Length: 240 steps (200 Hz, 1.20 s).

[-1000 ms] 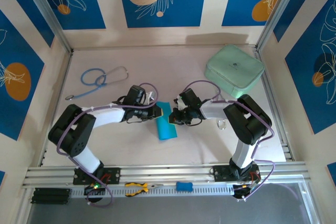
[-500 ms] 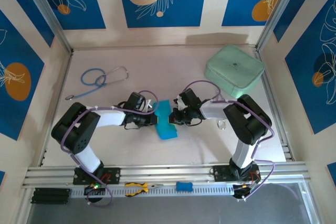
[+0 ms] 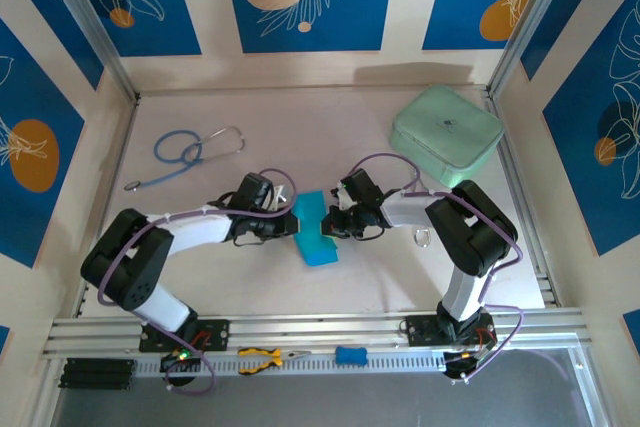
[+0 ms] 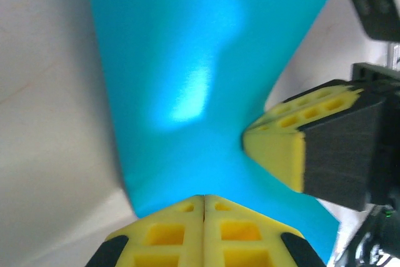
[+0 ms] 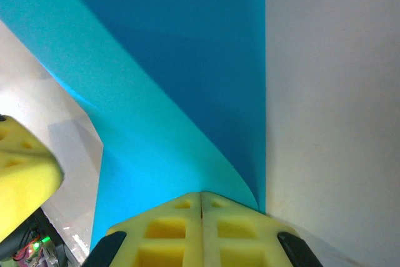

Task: Fold a paper plane with a square sheet of paper (pick it up from the middle)
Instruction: First fold the square sheet of paper in half at the center of the table.

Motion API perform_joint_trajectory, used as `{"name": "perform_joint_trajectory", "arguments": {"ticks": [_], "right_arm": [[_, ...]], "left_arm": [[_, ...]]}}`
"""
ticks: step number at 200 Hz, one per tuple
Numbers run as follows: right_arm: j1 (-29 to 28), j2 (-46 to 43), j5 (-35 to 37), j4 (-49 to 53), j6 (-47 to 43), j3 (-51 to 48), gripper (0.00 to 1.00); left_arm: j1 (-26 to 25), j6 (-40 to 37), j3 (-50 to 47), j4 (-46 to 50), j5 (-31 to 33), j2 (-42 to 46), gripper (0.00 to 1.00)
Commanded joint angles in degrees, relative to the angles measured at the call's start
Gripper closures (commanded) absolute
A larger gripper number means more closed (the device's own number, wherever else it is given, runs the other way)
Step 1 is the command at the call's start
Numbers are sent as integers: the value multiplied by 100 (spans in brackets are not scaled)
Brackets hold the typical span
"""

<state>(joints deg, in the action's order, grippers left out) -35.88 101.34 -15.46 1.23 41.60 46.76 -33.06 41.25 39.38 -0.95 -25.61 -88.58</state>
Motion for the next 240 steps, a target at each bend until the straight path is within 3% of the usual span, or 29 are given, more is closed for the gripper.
{"name": "perform_joint_trajectory", "arguments": {"ticks": [1, 65, 121, 166, 195, 240], "right_arm": [[-60, 167, 373, 611, 40, -236, 100], [-68, 198, 351, 587, 67, -238, 100], [-68, 205, 351, 572, 71, -273, 100], [-68, 186, 351, 593, 69, -282, 100], [-67, 167, 341, 600, 64, -281, 100], [-69, 150, 335, 616, 67, -264, 100]], "left_arm": [[-91, 345, 97, -26, -256, 95, 100], [-218, 769, -183, -852, -603, -177, 100], [-236, 591, -399, -824, -579, -435, 100], [-230, 54, -680, -210, -131, -624, 100], [-232, -205, -670, 426, 262, -328, 100], [-241, 243, -329, 314, -12, 424, 100]]}}
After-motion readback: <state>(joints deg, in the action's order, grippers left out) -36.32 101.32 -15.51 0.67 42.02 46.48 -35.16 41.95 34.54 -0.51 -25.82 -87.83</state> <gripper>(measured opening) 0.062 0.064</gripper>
